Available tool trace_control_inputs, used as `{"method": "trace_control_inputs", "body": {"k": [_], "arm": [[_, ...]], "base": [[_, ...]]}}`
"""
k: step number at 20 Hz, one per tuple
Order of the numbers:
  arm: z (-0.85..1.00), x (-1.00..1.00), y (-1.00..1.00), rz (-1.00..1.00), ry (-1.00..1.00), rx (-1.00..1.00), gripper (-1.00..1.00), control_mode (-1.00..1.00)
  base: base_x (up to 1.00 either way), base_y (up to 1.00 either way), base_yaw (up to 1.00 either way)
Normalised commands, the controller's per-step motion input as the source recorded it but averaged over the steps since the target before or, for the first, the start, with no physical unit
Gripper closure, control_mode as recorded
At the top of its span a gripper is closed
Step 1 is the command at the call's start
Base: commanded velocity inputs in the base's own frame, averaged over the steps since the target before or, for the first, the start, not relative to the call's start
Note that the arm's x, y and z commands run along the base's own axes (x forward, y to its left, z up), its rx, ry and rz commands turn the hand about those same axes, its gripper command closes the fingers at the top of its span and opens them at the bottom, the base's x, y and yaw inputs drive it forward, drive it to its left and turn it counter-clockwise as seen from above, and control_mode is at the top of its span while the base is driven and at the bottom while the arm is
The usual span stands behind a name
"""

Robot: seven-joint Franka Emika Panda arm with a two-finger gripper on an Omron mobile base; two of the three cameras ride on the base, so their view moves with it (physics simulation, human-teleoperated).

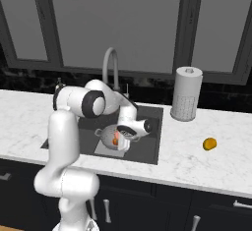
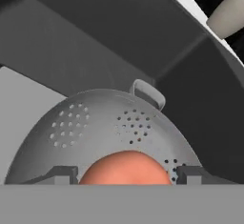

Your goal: Put the colander in the sink, put the peach, mango, tangerine in the colander, and turn on the sink faucet and pour water over the colander.

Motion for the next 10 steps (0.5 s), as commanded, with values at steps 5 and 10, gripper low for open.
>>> {"method": "trace_control_inputs", "body": {"k": [5, 10], "arm": [[-0.49, 0.57, 0.00, 0.00, 0.01, 0.00, 1.00, -1.00], [-0.46, 0.52, 0.00, 0.00, 0.01, 0.00, 1.00, -1.00]], "base": [[0.00, 0.00, 0.00], [0.00, 0.00, 0.00]]}}
